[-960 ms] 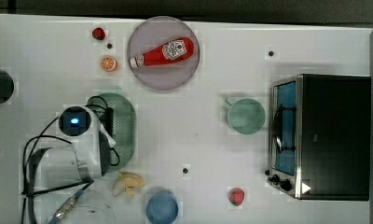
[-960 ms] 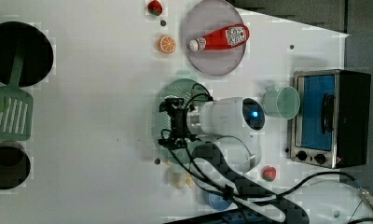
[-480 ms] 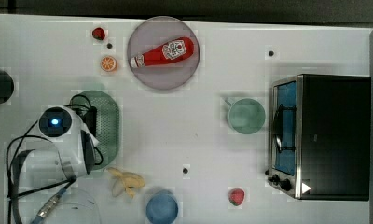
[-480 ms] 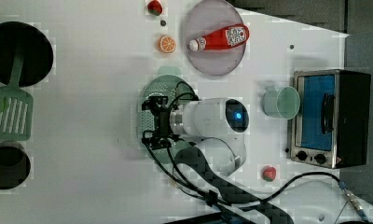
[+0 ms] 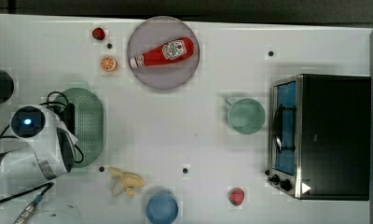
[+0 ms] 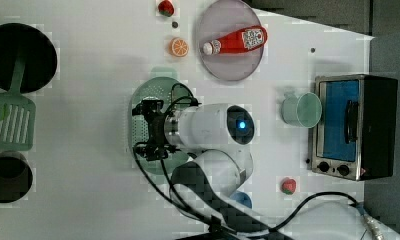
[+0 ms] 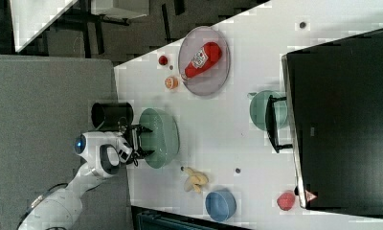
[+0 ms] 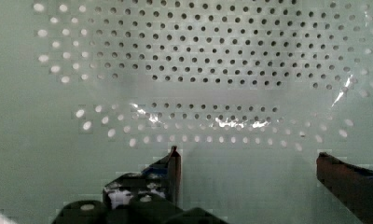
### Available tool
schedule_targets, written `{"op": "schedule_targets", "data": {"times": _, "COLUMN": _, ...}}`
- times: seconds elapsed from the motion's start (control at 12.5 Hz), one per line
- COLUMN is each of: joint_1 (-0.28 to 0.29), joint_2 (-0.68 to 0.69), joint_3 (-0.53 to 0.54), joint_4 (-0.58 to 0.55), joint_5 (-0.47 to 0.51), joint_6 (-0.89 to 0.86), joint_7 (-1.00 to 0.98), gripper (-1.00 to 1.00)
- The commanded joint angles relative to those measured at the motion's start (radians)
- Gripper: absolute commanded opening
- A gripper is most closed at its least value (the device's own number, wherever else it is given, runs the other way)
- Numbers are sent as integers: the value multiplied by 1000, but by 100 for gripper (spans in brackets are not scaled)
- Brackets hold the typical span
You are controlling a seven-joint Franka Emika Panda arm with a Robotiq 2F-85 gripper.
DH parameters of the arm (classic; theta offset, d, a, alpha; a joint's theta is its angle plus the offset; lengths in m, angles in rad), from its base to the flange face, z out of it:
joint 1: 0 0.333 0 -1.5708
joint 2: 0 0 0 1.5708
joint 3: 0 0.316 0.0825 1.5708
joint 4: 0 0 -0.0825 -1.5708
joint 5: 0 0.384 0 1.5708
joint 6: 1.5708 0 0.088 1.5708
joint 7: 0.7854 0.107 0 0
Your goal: Drag strainer right to left.
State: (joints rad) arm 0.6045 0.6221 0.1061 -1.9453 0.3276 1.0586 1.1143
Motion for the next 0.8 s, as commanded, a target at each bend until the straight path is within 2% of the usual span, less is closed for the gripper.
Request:
{"op": "schedule_targets", "data": {"times": 0.08, "joint_1": 32, "joint_2": 41, "joint_3": 19, "joint_4": 46, "joint_5": 21, "joint_6": 2, "joint_7": 79, "gripper": 100}}
{"op": "schedule_targets", "data": {"times": 0.4, "joint_1": 34, "joint_2": -14, "joint_3": -9, "joint_4": 38, "joint_5": 12, "joint_6": -24, "joint_7": 30, "gripper": 100}}
{"op": "schedule_targets", "data": {"times": 0.56, "joint_1": 34, "joint_2": -126, "joint_3": -61, "joint_4": 5, "joint_5": 7, "joint_6": -126, "joint_7": -82, "gripper": 100}}
{"op": "schedule_targets", "data": {"times": 0.8, "joint_1": 27, "joint_2": -329, "joint_3": -204, "joint_4": -13, "joint_5": -13, "joint_6": -315, "joint_7": -337, "gripper": 100}}
